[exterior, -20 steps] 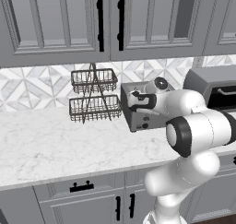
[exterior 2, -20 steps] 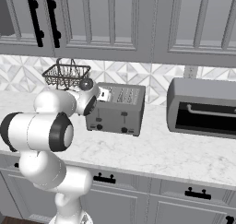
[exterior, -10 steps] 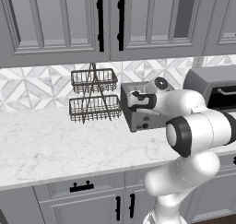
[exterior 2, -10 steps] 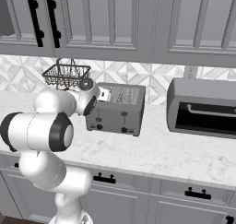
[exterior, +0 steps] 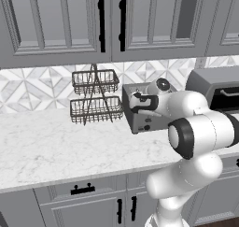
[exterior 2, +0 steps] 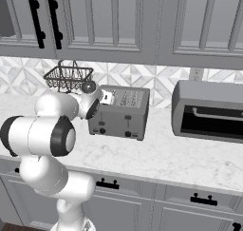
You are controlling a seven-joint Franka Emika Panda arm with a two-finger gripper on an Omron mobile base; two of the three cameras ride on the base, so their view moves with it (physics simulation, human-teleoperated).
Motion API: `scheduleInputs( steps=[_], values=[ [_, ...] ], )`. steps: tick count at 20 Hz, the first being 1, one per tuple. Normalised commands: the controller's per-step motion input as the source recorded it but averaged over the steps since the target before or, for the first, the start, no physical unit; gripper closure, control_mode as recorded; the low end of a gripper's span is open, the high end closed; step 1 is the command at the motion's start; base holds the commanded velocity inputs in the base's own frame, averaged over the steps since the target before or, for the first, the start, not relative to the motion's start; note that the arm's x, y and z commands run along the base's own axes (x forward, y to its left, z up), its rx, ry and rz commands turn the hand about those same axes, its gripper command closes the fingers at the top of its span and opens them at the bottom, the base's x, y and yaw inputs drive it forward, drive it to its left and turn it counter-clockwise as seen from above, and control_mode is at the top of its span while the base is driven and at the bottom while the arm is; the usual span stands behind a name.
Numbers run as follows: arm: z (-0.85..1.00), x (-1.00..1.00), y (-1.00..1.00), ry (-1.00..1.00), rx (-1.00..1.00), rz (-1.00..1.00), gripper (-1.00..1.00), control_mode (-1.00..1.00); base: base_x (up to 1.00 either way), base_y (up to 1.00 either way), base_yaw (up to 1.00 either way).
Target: Start the toaster. Once the lever pops up, take the bread to the plate on the dining counter.
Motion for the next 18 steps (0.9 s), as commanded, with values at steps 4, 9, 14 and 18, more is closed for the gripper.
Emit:
scheduleInputs(
  steps=[4, 9, 14, 18],
  values=[
    [0.0, 0.0, 0.0, 0.0, 0.0, 0.0, -1.0, -1.0, 0.0, 0.0, 0.0],
    [0.0, 0.0, 0.0, 0.0, 0.0, 0.0, -1.0, -1.0, 0.0, 0.0, 0.0],
    [0.0, 0.0, 0.0, 0.0, 0.0, 0.0, -1.0, -1.0, 0.0, 0.0, 0.0],
    [0.0, 0.0, 0.0, 0.0, 0.0, 0.0, -1.0, -1.0, 0.0, 0.0, 0.0]
  ],
)
